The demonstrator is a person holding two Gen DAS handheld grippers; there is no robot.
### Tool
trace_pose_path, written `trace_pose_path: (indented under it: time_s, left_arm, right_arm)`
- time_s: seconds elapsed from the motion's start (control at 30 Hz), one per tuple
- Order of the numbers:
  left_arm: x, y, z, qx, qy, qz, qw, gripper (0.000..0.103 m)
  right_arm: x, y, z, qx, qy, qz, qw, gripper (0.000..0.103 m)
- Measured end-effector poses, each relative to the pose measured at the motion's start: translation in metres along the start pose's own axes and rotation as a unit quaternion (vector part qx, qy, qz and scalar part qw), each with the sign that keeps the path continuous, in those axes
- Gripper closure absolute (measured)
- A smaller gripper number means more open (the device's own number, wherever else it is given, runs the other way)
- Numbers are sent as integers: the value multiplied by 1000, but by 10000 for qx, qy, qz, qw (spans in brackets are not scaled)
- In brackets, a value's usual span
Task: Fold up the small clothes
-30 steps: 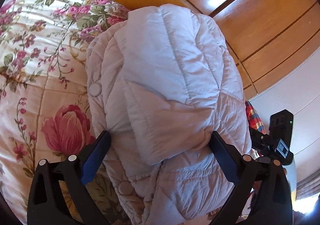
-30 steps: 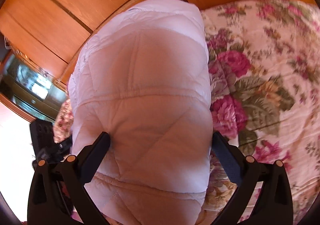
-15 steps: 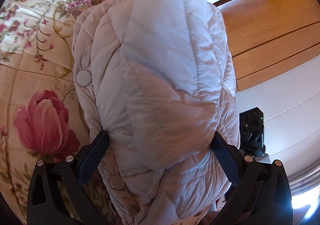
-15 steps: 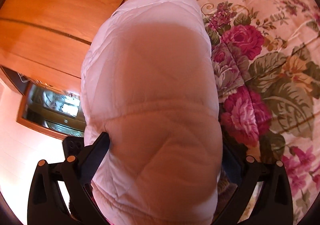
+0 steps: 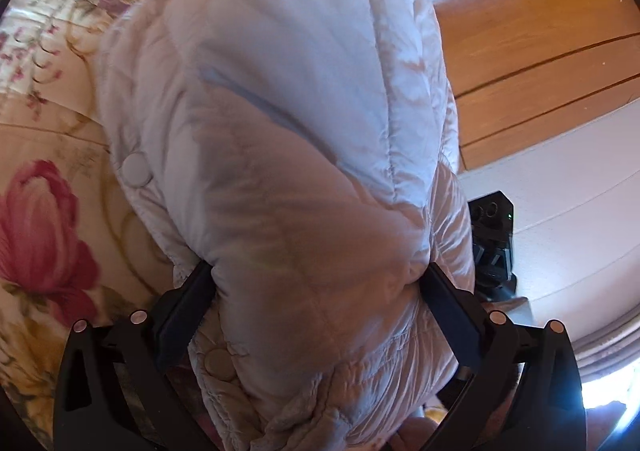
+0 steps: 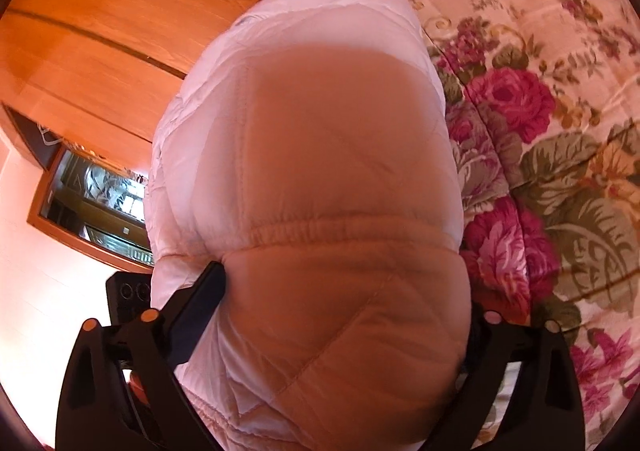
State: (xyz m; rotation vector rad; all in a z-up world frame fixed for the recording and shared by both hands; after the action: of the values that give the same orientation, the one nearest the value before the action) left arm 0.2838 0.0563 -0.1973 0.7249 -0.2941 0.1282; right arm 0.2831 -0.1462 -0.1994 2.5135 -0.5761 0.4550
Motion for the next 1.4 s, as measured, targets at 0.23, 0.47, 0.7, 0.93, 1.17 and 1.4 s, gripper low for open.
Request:
trace_pose_path:
  time_s: [0.23, 0.47, 0.7, 0.93, 1.17, 1.4]
  left_arm:
    - [-11, -14, 22, 192, -185, 64, 9996, 8]
    - [-21, -14, 62, 503, -772, 362, 9951, 40]
    - [-9, -40, 102, 810, -1417, 566, 9850, 58]
    - [39, -71, 129, 1155, -1808, 978, 9718, 61]
    - [86, -126, 125, 1357, -1471, 1000, 9746, 48]
    - [86, -178, 119, 1633, -1400, 961, 9719, 12]
  right_arm:
    - [-9, 28, -15, -262, 719, 302, 9966, 39]
    - [-16, 57, -45, -674, 1769, 735, 9792, 49]
    - [1, 74, -55, -971, 2576, 1082, 9552, 53]
    - [50, 63, -41, -1116, 3171, 1574, 9286, 53]
    - [88, 51, 52, -1317, 1636, 1499, 9661, 44]
    - [80, 59, 106, -1300, 721, 1692, 9743, 9]
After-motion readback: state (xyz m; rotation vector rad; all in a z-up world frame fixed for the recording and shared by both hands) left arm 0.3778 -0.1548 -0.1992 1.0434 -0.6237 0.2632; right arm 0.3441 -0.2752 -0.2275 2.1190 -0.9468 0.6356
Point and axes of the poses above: each gripper's, at about its wrist camera, not at the fingertips, and y roughly against the way its jaws point, z to its right, x to its top, the point moved 6 cm from there along -y, roughly the way its jaws point, and after that the axes turned 7 degrees about x, right-handed, at the moved point
